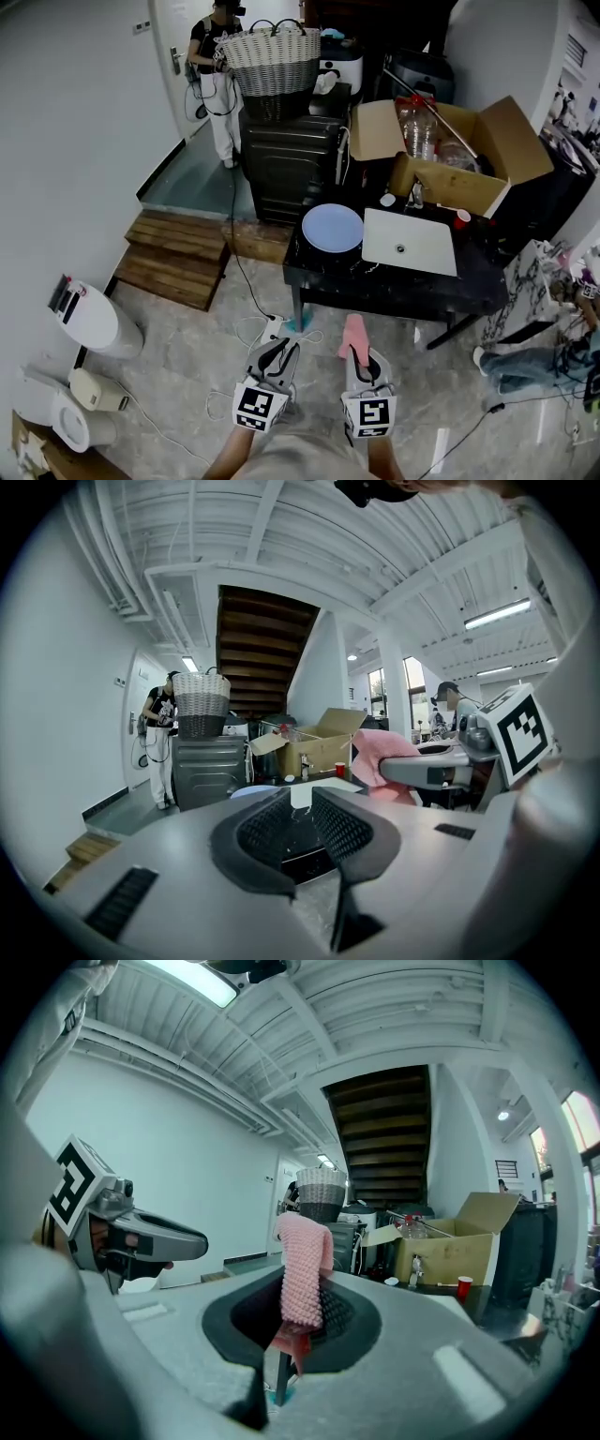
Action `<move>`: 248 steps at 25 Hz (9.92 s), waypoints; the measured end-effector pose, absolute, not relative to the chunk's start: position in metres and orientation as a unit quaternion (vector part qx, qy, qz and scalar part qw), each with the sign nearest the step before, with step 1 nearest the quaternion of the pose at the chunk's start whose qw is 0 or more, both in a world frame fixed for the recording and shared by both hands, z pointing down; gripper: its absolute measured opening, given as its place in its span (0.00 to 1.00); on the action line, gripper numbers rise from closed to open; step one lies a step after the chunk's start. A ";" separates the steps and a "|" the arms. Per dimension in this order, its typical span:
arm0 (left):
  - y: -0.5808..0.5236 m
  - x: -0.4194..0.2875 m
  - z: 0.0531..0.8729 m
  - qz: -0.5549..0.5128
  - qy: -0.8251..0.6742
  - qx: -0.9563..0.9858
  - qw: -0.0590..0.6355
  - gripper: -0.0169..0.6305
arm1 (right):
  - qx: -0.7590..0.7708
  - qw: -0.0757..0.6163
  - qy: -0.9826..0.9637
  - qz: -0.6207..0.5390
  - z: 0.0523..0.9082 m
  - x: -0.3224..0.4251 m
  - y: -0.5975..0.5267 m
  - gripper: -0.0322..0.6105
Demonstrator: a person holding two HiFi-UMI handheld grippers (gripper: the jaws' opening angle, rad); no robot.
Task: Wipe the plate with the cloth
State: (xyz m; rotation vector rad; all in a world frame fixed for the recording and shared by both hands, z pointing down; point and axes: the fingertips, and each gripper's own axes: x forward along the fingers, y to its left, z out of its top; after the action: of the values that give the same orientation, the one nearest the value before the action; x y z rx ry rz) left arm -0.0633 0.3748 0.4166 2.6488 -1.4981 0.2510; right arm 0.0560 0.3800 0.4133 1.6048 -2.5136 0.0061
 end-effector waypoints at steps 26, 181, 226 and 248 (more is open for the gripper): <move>0.198 -0.131 0.418 0.071 -0.455 0.887 0.049 0.13 | 0.565 0.105 -0.818 0.015 0.416 -0.014 0.215 0.09; -0.214 -0.058 0.635 0.255 -0.441 0.830 0.227 0.13 | 0.458 0.248 -0.816 0.251 0.641 0.010 -0.235 0.09; -0.201 -0.071 0.626 0.237 -0.460 0.827 0.221 0.13 | 0.584 0.273 -0.726 0.239 0.585 0.111 -0.197 0.09; -0.179 -0.094 0.621 0.233 -0.482 0.815 0.221 0.13 | 0.454 0.234 -0.814 0.275 0.600 -0.016 -0.193 0.09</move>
State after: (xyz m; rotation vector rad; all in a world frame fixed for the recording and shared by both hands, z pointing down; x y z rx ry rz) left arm -0.0936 -0.1788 0.6213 2.2541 -1.3315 0.6443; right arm -0.0157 -0.1927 0.6004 1.2462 -2.2357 0.7555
